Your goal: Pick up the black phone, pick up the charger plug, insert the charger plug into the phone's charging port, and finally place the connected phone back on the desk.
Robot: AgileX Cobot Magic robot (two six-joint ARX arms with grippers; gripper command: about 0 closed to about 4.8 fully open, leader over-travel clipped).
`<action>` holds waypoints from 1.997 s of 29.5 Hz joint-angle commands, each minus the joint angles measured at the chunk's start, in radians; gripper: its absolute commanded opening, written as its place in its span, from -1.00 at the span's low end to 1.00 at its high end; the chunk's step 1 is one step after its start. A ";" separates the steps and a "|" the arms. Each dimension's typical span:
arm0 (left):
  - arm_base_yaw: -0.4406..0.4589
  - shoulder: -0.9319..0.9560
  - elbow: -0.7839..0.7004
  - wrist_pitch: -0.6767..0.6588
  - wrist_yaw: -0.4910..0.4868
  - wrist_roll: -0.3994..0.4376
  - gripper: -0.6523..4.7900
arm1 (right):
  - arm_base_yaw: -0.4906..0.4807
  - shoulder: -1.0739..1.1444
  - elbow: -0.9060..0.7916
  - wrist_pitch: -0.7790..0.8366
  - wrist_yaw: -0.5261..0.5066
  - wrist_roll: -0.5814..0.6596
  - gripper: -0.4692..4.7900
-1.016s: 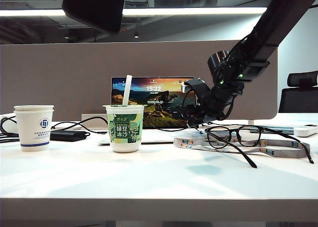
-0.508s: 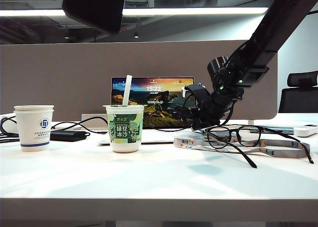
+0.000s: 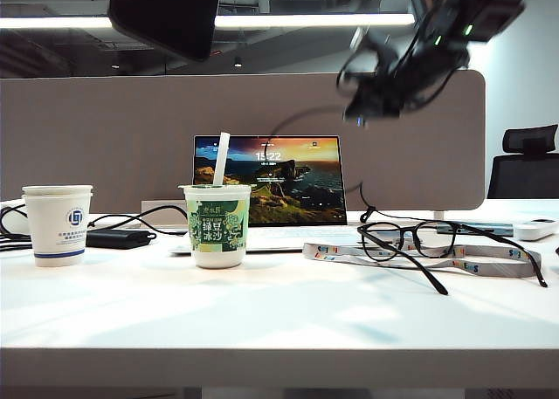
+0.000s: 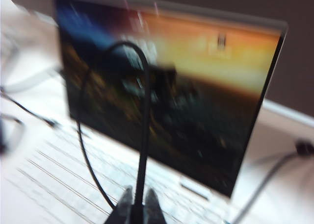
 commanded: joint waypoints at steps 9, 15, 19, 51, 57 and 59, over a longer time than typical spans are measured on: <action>0.000 -0.005 0.007 0.035 0.015 -0.001 -0.78 | -0.045 -0.231 0.005 0.066 -0.540 0.243 -0.84; 0.000 -0.005 0.007 0.035 0.069 -0.008 -0.78 | -0.042 -0.286 0.005 0.152 -0.631 0.375 -0.84; 0.000 -0.005 0.007 0.040 0.103 -0.008 -0.78 | -0.033 -0.303 0.005 0.306 -0.680 0.527 -0.84; 0.000 -0.032 0.007 0.081 0.138 -0.045 -0.78 | 0.172 -0.432 -0.227 -0.811 -0.164 -0.135 -0.84; 0.000 -0.034 0.007 0.082 0.138 -0.045 -0.78 | 0.220 -0.432 -0.322 -0.726 -0.009 -0.108 -0.84; 0.000 -0.034 0.007 0.082 0.138 -0.045 -0.78 | 0.235 -0.432 -0.358 -0.658 -0.008 -0.071 -0.84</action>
